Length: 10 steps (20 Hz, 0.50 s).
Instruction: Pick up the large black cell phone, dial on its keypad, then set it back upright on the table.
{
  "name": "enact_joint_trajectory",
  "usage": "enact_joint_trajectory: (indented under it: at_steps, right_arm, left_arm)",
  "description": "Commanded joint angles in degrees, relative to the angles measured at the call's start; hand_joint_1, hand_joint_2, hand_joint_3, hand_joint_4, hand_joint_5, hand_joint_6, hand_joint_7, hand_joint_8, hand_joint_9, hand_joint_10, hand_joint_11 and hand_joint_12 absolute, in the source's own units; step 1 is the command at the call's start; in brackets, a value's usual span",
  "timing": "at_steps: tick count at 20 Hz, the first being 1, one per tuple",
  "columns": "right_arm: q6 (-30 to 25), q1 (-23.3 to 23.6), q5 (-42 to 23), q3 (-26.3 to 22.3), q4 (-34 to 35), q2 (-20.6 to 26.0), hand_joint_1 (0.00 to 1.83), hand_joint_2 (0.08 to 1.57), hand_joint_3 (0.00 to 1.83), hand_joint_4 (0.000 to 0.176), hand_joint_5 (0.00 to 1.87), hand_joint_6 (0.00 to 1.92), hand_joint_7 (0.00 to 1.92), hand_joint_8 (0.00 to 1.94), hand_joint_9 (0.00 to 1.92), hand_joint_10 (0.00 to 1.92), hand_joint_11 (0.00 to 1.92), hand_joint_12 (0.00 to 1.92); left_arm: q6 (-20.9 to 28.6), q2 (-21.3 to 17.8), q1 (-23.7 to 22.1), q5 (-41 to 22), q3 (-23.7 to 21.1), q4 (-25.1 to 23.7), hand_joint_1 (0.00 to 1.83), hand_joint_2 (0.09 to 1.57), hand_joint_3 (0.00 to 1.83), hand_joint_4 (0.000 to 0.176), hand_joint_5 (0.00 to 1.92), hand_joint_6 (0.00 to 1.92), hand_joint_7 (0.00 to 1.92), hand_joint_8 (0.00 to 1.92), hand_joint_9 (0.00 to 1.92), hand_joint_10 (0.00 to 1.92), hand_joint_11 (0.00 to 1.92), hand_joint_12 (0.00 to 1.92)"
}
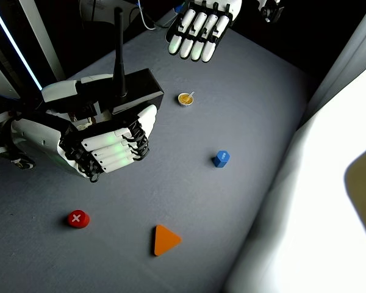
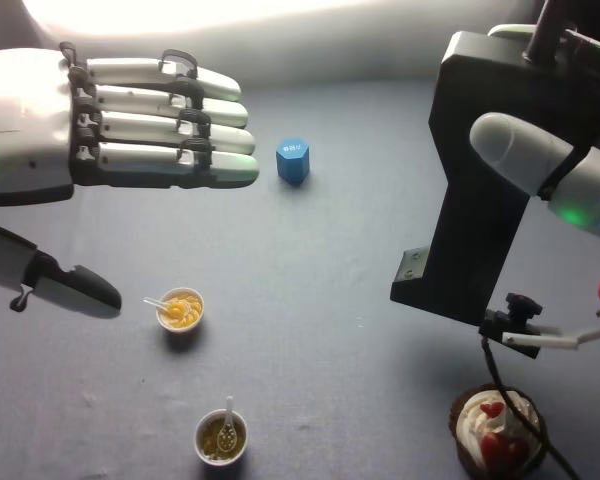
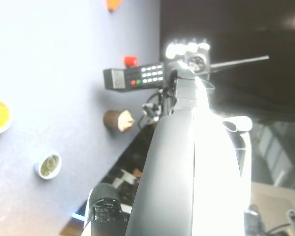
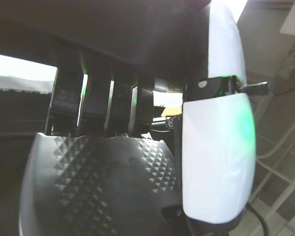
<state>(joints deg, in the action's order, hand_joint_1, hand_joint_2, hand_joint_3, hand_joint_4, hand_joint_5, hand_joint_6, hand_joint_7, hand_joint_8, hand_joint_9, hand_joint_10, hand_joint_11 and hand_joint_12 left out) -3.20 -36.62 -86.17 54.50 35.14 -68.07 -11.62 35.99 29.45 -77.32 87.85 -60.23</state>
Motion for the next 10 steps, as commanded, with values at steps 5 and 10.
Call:
enact_joint_trajectory:
  at_steps: [5, 10]
  right_arm:
    - [-4.1, 0.7, -8.3, 0.9, -6.8, 2.6, 1.38, 1.1, 0.0, 0.0, 0.99, 0.8, 0.93, 1.04, 1.01, 1.17, 1.01, 1.02]
    - [-5.7, 0.6, -9.8, 3.3, -10.3, 3.1, 1.38, 1.11, 0.0, 0.0, 0.97, 0.86, 0.88, 1.08, 0.99, 1.19, 0.99, 1.03]
  left_arm:
    - [2.6, 0.2, -3.2, -7.4, 1.0, 5.0, 0.37, 1.1, 0.0, 0.0, 0.13, 0.0, 0.19, 0.0, 0.16, 0.0, 0.0, 0.35]
    - [13.1, -0.1, -4.8, -12.6, 1.6, 5.7, 0.4, 1.11, 0.0, 0.0, 0.14, 0.0, 0.19, 0.0, 0.16, 0.0, 0.0, 0.4]
